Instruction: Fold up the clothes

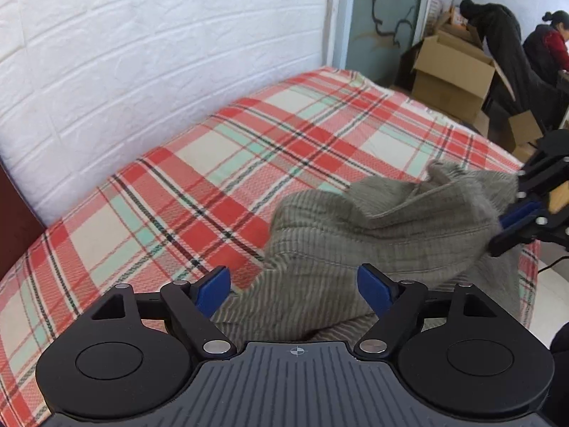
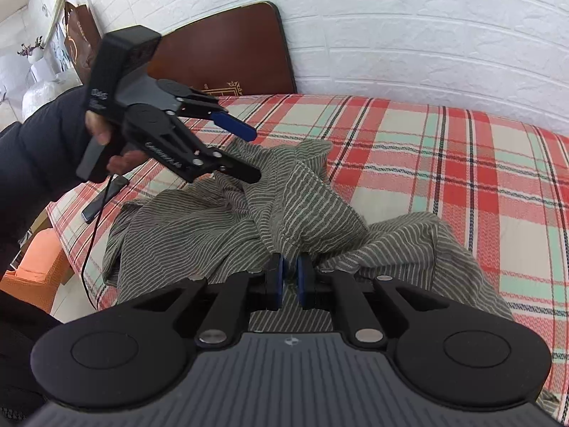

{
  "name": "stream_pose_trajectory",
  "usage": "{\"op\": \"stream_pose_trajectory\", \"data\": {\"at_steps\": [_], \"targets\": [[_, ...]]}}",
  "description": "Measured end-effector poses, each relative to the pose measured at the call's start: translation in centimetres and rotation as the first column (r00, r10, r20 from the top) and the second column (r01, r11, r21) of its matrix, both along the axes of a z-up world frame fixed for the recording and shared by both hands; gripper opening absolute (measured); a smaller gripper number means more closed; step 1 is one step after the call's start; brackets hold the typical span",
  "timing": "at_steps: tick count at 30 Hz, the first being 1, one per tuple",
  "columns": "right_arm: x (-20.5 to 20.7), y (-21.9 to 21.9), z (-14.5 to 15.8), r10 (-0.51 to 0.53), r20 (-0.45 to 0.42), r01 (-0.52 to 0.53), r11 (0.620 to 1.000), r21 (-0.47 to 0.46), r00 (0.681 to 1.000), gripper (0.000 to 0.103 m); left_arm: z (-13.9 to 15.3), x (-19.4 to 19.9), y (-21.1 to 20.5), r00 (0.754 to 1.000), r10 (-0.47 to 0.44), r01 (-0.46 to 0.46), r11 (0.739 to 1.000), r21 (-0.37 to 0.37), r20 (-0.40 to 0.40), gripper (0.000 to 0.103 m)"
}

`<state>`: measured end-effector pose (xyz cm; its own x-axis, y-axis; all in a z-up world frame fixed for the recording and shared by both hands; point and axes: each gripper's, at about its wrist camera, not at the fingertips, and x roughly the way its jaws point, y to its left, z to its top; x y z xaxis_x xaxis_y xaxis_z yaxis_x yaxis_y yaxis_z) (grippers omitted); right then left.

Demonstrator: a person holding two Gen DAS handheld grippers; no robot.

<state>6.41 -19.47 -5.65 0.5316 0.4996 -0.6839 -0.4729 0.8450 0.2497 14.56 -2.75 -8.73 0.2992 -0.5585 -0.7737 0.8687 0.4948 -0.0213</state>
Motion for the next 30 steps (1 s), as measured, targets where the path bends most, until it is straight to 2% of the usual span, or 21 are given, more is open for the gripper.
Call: {"op": "stream_pose_trajectory", "data": {"at_steps": [4,5,7,8,10,13,18,24,26,30], "targets": [[-0.1,-0.1,-0.1,-0.002,-0.006,0.002,1.000,0.007,1.000,0.009,-1.2,1.6,-0.2,0.997,0.028,-0.029,1.000,-0.011,-0.066,0.088],[0.0,-0.2,-0.1,-0.004,-0.007,0.004,1.000,0.008,1.000,0.009,-1.4,1.6,-0.2,0.996,0.028,-0.029,0.999,-0.015,-0.085,0.084],[0.3,-0.4,-0.3,-0.010,-0.008,0.010,1.000,0.007,1.000,0.009,-1.7,1.3,-0.4,0.994,0.007,-0.008,1.000,-0.004,-0.105,0.037],[0.3,-0.5,-0.3,-0.012,-0.008,0.012,1.000,0.006,1.000,0.009,-1.8,1.0,-0.5,0.995,0.002,-0.001,1.000,0.007,-0.102,0.004],[0.8,-0.5,-0.3,-0.022,-0.006,0.022,1.000,-0.006,1.000,0.009,-1.9,0.6,-0.1,0.996,0.005,-0.004,1.000,0.012,-0.085,0.000],[2.1,-0.3,0.2,-0.041,0.019,0.042,0.998,-0.037,0.999,0.008,-0.8,0.4,0.9,0.998,0.036,-0.037,0.999,-0.028,-0.053,0.000],[6.3,0.5,2.7,-0.063,0.121,0.074,0.993,-0.087,0.991,0.007,3.2,1.1,2.4,0.987,0.138,-0.132,0.988,-0.075,0.082,0.000],[12.9,2.6,7.5,-0.119,0.281,0.160,0.979,-0.126,0.952,0.007,7.6,4.7,3.2,0.922,0.342,-0.320,0.937,-0.140,0.183,0.000],[15.0,3.4,8.8,-0.143,0.325,0.194,0.972,-0.130,0.935,0.007,8.8,6.0,3.0,0.890,0.401,-0.373,0.914,-0.157,0.217,0.000],[19.3,4.5,10.8,-0.209,0.377,0.258,0.963,-0.083,0.902,0.007,10.7,9.6,2.4,0.818,0.527,-0.485,0.847,-0.218,0.231,0.000]]}}
